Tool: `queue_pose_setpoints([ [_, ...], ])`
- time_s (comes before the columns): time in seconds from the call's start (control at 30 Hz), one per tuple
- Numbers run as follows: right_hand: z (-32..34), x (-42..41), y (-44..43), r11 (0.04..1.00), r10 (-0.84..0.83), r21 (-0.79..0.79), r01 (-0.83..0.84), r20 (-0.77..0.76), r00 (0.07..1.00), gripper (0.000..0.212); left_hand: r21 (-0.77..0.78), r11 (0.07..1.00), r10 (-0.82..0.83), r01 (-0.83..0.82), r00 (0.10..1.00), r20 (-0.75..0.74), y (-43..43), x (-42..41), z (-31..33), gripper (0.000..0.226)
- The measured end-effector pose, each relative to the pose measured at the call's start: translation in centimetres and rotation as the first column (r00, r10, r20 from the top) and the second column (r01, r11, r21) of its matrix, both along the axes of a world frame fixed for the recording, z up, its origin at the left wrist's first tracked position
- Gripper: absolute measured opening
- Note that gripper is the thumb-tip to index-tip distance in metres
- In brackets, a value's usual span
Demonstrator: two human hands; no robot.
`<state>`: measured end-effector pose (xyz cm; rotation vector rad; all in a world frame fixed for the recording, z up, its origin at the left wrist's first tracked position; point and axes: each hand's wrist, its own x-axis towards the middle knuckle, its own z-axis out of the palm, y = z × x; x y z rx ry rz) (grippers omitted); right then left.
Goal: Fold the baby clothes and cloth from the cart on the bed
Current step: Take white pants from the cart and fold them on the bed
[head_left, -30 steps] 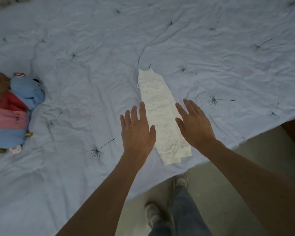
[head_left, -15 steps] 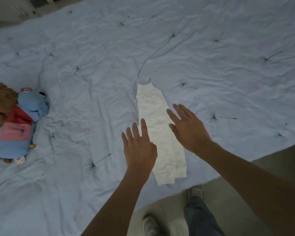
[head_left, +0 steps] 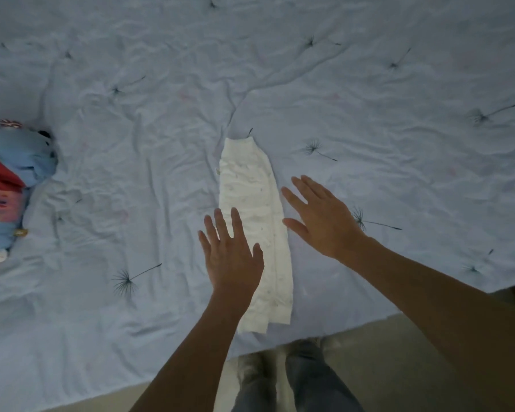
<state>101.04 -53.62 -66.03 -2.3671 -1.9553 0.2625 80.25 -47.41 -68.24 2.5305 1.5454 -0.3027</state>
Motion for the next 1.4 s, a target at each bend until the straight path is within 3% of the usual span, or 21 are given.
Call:
queue_pose_setpoints([
  [0.2, -0.7, 1.2, 2.7, 0.994, 0.095, -0.050, -0.094, 0.027, 0.995, 0.073, 0.031, 0.998, -0.056, 0.056, 0.998, -0.013, -0.2, -0.6, -1.6, 0.096],
  [0.4, -1.9, 1.9, 5.1, 0.973, 0.171, -0.170, -0.157, 0.076, 0.982, 0.096, -0.020, 0.999, 0.042, -0.041, 0.999, 0.029, -0.6, -0.3, -3.1, 0.108],
  [0.77, -4.3, 4.7, 8.9, 0.918, 0.369, -0.217, -0.332, 0.160, 0.916, 0.125, -0.074, 0.987, 0.151, -0.145, 0.984, 0.090, -2.1, 0.5, -7.3, 0.109],
  [1.2, -10.3, 7.5, 13.8, 0.662, 0.749, -0.270, -0.699, 0.184, 0.637, 0.114, -0.154, 0.918, 0.382, -0.366, 0.920, 0.088, -5.2, 2.2, -12.1, 0.116],
  [1.4, -11.2, 7.7, 16.4, 0.634, 0.771, -0.205, -0.746, 0.237, 0.591, 0.113, -0.172, 0.898, 0.423, -0.404, 0.901, 0.094, -5.6, 2.0, -12.6, 0.111],
])
